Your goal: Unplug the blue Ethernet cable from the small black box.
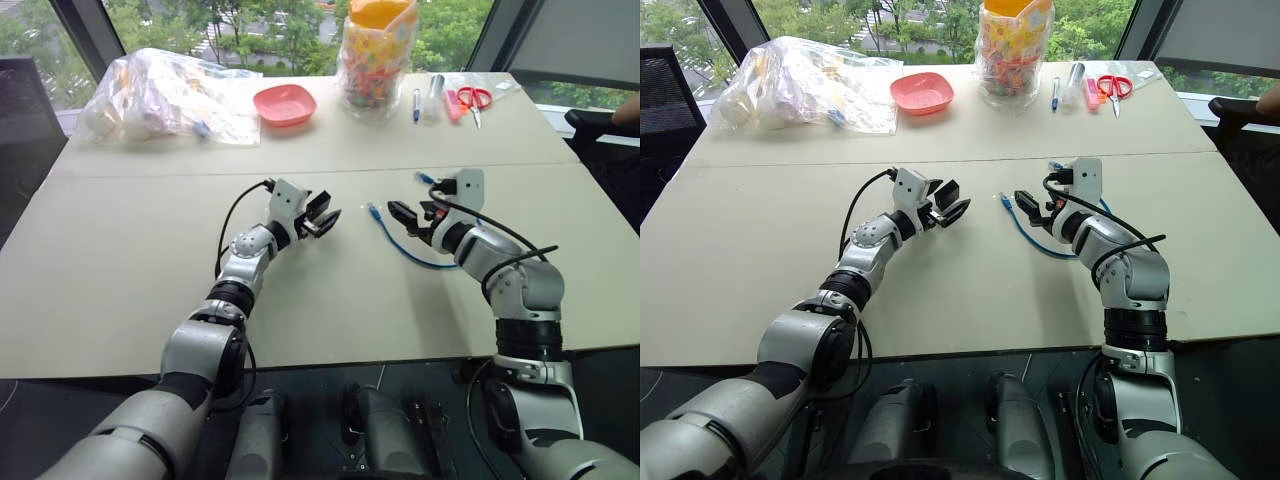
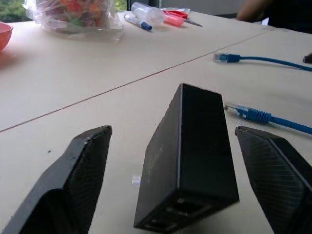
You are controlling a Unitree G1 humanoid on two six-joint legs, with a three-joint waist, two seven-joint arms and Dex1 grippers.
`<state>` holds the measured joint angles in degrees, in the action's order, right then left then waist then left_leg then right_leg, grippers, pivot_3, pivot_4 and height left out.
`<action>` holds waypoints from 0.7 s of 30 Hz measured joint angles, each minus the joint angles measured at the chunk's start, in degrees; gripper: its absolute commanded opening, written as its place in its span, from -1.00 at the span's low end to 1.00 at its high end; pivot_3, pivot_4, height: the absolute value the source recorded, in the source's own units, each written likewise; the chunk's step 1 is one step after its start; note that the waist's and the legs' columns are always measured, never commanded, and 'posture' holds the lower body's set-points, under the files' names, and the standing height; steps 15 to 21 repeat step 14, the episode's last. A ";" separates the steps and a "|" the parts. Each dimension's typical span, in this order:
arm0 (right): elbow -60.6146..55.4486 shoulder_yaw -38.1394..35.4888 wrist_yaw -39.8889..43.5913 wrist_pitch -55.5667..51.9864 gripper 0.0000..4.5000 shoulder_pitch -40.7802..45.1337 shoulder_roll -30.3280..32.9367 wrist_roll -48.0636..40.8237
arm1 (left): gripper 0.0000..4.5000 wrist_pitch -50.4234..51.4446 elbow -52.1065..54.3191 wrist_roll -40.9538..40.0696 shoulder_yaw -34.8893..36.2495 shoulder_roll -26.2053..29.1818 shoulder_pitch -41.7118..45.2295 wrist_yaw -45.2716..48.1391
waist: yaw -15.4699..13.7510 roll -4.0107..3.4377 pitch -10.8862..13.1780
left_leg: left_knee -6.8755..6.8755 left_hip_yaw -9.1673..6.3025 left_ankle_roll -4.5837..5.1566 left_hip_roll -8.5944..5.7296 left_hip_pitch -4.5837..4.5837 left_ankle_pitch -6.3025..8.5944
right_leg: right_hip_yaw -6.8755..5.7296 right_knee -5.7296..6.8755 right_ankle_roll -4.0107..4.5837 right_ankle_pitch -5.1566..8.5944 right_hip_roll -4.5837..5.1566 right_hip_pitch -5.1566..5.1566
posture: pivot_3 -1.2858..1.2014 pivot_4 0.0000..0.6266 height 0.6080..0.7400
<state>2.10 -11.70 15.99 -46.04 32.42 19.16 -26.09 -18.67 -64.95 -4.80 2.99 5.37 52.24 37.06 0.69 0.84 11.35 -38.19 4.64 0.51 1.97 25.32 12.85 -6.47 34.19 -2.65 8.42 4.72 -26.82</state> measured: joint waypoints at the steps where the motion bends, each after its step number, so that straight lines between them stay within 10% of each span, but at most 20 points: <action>1: -0.73 0.02 0.60 0.28 0.88 -0.36 0.16 -0.04 | 0.98 1.54 2.31 -0.67 0.05 0.64 -0.94 1.14 | 0.03 0.00 0.00 | 0.01 0.00 0.00 0.02 0.00 0.00 | 0.00 0.00 0.00 0.00 0.00 -0.01 | 0.03 -0.52 1.00; 11: -12.95 0.36 13.26 0.83 0.88 -10.91 6.80 -4.95 | 0.98 37.63 52.48 -13.48 0.12 16.79 -22.13 11.84 | -0.14 -0.02 -0.01 | -0.02 -0.03 0.01 0.08 -0.04 0.02 | 0.03 0.01 0.02 0.02 -0.01 0.04 | 0.03 -0.52 1.00; 21: -15.87 1.26 16.65 0.82 0.88 -13.08 8.94 -6.28 | 0.98 45.01 59.70 -16.26 0.69 19.40 -25.21 11.15 | -0.40 -0.03 -0.01 | -0.10 -0.05 -0.02 0.08 -0.07 0.03 | 0.02 -0.07 0.24 0.14 0.03 0.14 | 0.03 -0.52 1.00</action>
